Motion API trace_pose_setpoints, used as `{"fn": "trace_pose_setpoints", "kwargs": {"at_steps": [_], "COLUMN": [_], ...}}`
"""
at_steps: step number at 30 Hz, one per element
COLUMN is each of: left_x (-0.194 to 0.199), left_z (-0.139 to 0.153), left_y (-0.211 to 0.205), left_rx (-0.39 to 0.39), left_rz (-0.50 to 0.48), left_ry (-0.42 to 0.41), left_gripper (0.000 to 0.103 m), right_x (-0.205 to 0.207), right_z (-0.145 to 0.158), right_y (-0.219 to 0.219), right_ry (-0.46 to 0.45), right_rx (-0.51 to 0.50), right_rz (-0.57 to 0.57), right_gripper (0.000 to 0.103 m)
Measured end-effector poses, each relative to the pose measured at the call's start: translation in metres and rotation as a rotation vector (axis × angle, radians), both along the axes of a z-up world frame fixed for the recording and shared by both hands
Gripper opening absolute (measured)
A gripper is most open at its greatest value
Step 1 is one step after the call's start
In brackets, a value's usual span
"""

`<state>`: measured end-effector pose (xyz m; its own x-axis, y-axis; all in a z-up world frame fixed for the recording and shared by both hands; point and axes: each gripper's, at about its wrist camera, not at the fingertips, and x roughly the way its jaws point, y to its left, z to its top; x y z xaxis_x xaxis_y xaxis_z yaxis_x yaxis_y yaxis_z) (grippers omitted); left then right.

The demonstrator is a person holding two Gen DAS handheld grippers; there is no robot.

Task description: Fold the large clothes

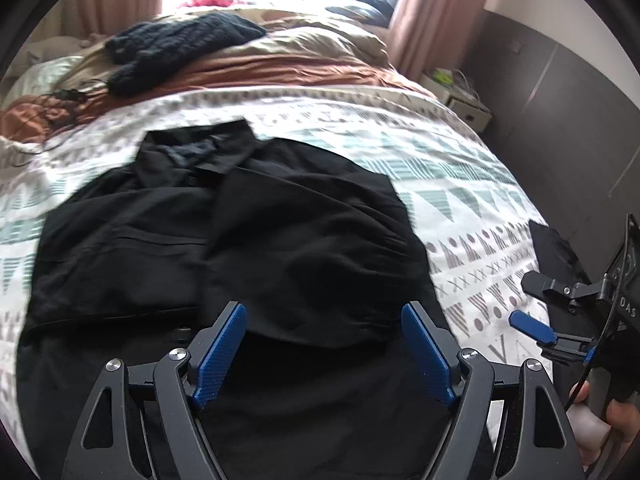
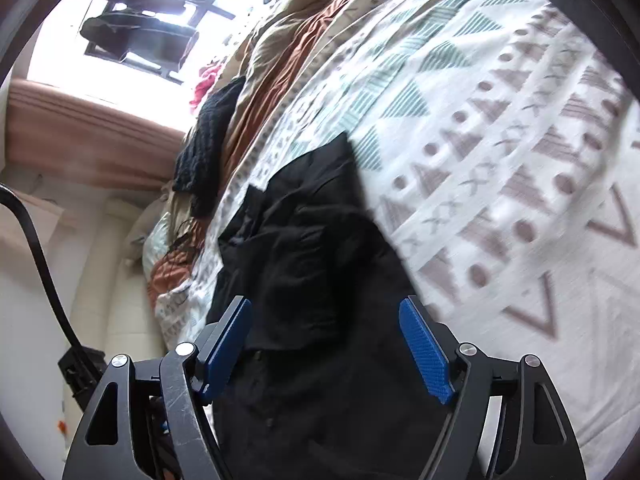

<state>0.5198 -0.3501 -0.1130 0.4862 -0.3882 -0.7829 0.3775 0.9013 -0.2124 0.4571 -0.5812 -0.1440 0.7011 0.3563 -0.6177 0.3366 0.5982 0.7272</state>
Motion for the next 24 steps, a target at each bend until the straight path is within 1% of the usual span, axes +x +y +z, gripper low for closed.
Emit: {"fn": "trace_pose_setpoints", "kwargs": {"at_steps": [3, 7, 9, 11, 12, 13, 14, 15, 16, 17, 18, 20, 22, 24], "left_x": [0.003, 0.007, 0.008, 0.010, 0.009, 0.006, 0.006, 0.008, 0.010, 0.012, 0.013, 0.012, 0.014, 0.016], "left_z": [-0.017, -0.049, -0.068, -0.088, -0.094, -0.093, -0.091, -0.088, -0.083, -0.077, -0.068, -0.051, -0.036, -0.022], "left_y": [-0.023, -0.050, -0.060, -0.068, -0.069, -0.069, -0.068, -0.067, -0.063, -0.058, -0.053, -0.044, -0.033, -0.021], "left_rx": [0.004, 0.030, 0.073, 0.144, 0.163, 0.178, 0.204, 0.199, 0.174, 0.149, 0.135, 0.132, 0.114, 0.114], "left_rz": [-0.030, -0.064, -0.075, -0.073, -0.066, -0.057, -0.045, -0.050, -0.058, -0.063, -0.066, -0.058, -0.047, -0.031], "left_ry": [0.030, 0.085, 0.093, 0.098, 0.078, 0.036, 0.018, 0.025, 0.045, 0.054, 0.046, 0.016, 0.003, -0.018], "left_gripper": [0.081, 0.081, 0.081, 0.080, 0.077, 0.064, 0.053, 0.044, 0.038, 0.034, 0.030, 0.028, 0.028, 0.028], "right_x": [-0.004, -0.013, -0.017, -0.017, -0.016, -0.015, -0.012, -0.010, -0.008, -0.006, -0.004, 0.001, 0.005, 0.010], "right_z": [-0.004, -0.009, -0.010, -0.009, -0.009, -0.008, -0.008, -0.008, -0.008, -0.008, -0.007, -0.006, -0.007, -0.009], "right_y": [-0.018, -0.048, -0.058, -0.062, -0.062, -0.062, -0.061, -0.059, -0.058, -0.055, -0.052, -0.046, -0.040, -0.032], "right_ry": [0.012, 0.025, 0.025, 0.014, 0.012, 0.010, 0.010, 0.010, 0.007, 0.004, 0.004, 0.002, 0.005, 0.009], "right_rx": [-0.003, 0.026, 0.035, 0.053, 0.056, 0.056, 0.055, 0.056, 0.057, 0.056, 0.053, 0.045, 0.045, 0.052], "right_rz": [-0.028, -0.093, -0.122, -0.130, -0.130, -0.128, -0.120, -0.113, -0.107, -0.100, -0.096, -0.086, -0.075, -0.062], "right_gripper": [0.077, 0.077, 0.077, 0.077, 0.077, 0.077, 0.077, 0.077, 0.077, 0.077, 0.077, 0.077, 0.077, 0.077]}}
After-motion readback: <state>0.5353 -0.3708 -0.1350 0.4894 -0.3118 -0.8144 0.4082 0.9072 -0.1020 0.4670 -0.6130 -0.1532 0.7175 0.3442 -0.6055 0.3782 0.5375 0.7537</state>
